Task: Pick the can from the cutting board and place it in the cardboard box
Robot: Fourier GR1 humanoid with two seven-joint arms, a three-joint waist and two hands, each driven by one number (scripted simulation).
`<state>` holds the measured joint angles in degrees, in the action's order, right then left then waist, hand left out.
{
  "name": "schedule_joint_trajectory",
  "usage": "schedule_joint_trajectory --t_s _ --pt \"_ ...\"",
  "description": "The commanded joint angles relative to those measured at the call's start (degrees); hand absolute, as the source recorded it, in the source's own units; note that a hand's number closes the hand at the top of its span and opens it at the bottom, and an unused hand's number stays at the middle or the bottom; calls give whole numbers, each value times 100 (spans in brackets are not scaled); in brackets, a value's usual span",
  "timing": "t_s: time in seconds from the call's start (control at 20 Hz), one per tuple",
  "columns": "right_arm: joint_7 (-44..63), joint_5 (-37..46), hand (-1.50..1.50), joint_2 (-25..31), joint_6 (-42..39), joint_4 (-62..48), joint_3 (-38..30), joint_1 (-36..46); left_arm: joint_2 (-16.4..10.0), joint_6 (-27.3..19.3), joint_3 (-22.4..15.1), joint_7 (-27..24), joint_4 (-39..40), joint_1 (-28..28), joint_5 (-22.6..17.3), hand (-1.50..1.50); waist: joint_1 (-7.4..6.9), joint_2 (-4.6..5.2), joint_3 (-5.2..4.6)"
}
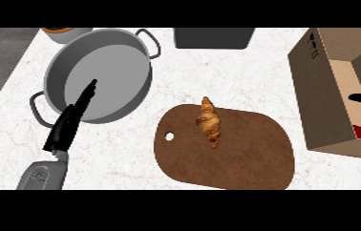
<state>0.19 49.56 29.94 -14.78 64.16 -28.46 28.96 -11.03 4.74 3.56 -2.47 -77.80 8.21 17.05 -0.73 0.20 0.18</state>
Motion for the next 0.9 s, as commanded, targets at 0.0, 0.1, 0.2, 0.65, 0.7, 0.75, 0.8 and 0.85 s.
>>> schedule_joint_trajectory --t_s 0.0,0.1,0.2,0.65,0.7,0.75,0.8,0.85 --pt "-529 -897 -150 -313 401 -141 -666 366 58 -53 40 44 184 173 -6 0 69 0 -5" --pt "-915 -1125 -150 -418 697 -363 -863 263 -97 20 59 -92 15 -135 15 0 14 -2 -6" --pt "-862 -1430 -150 -416 628 -661 -1083 479 -4 90 -30 37 -116 -85 -28 0 8 -8 -8" --pt "-1566 -2595 -150 370 651 -2164 -2247 676 132 -124 -58 -418 288 -128 123 0 8 25 -8" --pt "-1734 -2664 -150 474 835 -2293 -2383 730 -60 31 102 -240 129 8 -8 0 -15 27 -4" --pt "-1974 -2846 -150 561 614 -2322 -2502 441 21 10 -24 -85 -79 -200 64 0 12 7 -5" --pt "-2027 -2931 -150 777 635 -2471 -2613 531 89 -53 -35 12 -87 -110 83 0 8 11 -4" --pt "-2295 -2930 -150 831 773 -2836 -2581 648 52 -4 37 -248 284 40 32 0 -6 31 -5"
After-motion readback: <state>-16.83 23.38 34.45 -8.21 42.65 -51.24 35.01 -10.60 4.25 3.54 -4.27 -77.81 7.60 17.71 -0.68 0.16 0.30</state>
